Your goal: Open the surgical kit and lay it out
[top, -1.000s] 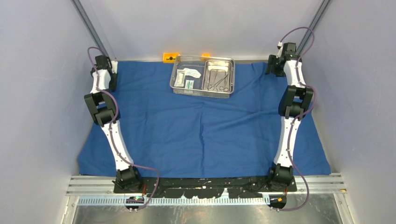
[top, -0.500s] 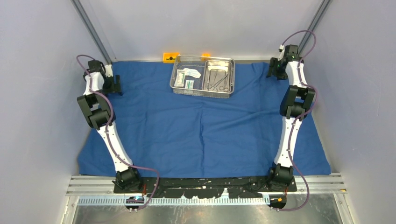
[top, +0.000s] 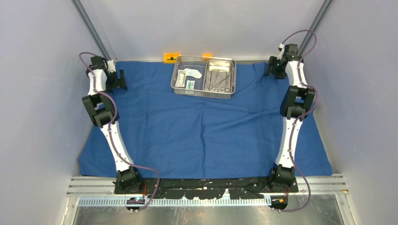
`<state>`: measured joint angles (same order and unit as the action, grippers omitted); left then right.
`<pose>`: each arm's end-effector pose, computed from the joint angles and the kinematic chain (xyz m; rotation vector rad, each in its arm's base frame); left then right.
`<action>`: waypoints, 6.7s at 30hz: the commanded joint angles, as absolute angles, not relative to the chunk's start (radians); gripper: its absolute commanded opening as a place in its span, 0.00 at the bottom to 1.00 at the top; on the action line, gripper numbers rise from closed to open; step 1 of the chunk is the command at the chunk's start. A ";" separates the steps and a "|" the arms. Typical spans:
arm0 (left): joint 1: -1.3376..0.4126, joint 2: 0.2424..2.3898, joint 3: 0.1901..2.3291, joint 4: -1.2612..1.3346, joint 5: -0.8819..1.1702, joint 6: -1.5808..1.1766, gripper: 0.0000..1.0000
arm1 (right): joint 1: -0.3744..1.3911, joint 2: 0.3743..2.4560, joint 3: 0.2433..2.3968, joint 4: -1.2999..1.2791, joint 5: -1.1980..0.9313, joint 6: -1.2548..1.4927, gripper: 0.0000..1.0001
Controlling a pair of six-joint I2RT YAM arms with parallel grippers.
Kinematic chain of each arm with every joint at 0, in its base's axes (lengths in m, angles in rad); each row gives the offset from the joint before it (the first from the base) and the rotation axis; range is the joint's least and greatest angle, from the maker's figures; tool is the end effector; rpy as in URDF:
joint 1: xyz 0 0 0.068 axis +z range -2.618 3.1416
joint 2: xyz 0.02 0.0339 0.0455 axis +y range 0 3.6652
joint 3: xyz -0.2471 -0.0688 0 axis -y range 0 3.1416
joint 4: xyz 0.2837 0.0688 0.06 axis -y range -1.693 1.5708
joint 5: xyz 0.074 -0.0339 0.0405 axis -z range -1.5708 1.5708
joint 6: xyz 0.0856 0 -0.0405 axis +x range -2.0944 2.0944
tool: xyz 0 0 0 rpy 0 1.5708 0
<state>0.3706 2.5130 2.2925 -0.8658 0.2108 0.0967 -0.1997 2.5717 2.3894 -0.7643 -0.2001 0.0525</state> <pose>0.5502 0.1946 0.1157 -0.2899 2.6056 -0.1198 0.6015 -0.1044 0.1263 0.2340 2.4894 0.1909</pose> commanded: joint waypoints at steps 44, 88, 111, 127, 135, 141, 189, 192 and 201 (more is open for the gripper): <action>0.402 2.405 2.096 -0.880 0.211 0.146 0.00 | -0.073 2.792 2.694 -0.657 0.203 0.010 0.00; 0.431 1.919 1.720 -0.744 0.354 0.431 0.95 | -0.169 1.776 1.753 -0.739 -0.108 -0.201 0.74; 0.431 1.638 0.972 -0.691 0.259 0.882 0.90 | -0.400 1.366 0.845 -0.753 -0.151 -0.678 0.70; 0.446 1.618 0.696 -0.563 -0.026 1.001 0.48 | -0.435 1.322 0.614 -0.754 -0.022 -0.864 0.44; 0.494 1.670 0.721 -0.649 -0.047 1.025 0.04 | -0.457 1.299 0.609 -0.797 -0.038 -0.870 0.03; 0.496 1.657 0.723 -0.655 -0.084 1.026 0.08 | -0.457 1.233 0.623 -0.900 -0.029 -0.901 0.00; 0.476 1.438 1.096 -0.696 0.235 0.650 0.99 | -0.733 1.623 0.667 -0.469 -0.066 -0.942 0.46; 0.477 1.437 1.097 -0.694 0.229 0.657 1.00 | -0.742 1.601 0.617 -0.473 -0.051 -0.976 0.46; 0.476 1.462 1.077 -0.673 0.209 0.674 1.00 | -0.752 1.532 0.527 -0.494 -0.037 -0.995 0.44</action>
<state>0.4793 1.4685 1.0912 -0.7120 0.2195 0.6537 -0.7097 1.4685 0.6731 -0.2817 -0.2855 -0.9104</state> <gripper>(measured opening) 0.996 0.445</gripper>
